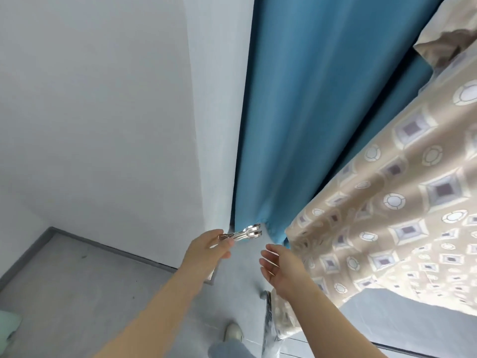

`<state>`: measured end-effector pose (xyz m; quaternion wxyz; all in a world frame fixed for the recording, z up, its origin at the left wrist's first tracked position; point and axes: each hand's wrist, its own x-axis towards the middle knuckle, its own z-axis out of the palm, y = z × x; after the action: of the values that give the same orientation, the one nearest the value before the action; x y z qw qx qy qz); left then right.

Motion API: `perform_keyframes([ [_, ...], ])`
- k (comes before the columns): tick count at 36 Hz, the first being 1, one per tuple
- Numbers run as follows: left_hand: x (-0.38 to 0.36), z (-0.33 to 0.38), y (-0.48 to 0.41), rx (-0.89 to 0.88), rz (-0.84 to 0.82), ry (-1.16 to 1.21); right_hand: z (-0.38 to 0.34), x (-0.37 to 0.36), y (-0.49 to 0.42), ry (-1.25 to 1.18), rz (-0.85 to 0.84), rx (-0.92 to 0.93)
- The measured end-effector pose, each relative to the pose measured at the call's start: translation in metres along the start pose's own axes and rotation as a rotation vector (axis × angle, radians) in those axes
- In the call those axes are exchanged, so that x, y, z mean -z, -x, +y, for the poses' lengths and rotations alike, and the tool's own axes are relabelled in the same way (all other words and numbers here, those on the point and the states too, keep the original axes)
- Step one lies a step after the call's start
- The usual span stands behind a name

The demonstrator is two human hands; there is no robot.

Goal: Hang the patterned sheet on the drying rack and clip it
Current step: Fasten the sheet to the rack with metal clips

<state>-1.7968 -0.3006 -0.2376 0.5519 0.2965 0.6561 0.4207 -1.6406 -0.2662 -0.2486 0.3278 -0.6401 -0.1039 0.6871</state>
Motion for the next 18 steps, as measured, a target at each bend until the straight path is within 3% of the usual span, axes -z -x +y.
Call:
perform_keyframes([
  [5,-0.018,0.033,-0.030,-0.019,-0.019,-0.022,-0.039,-0.007,-0.014,-0.057,-0.004,0.055],
  [13,-0.053,0.065,-0.059,0.060,-0.127,0.035,-0.066,-0.008,-0.019,0.102,-0.068,0.296],
  [18,-0.054,0.093,-0.071,0.014,-0.238,-0.003,-0.083,-0.028,-0.009,0.111,-0.097,0.441],
])
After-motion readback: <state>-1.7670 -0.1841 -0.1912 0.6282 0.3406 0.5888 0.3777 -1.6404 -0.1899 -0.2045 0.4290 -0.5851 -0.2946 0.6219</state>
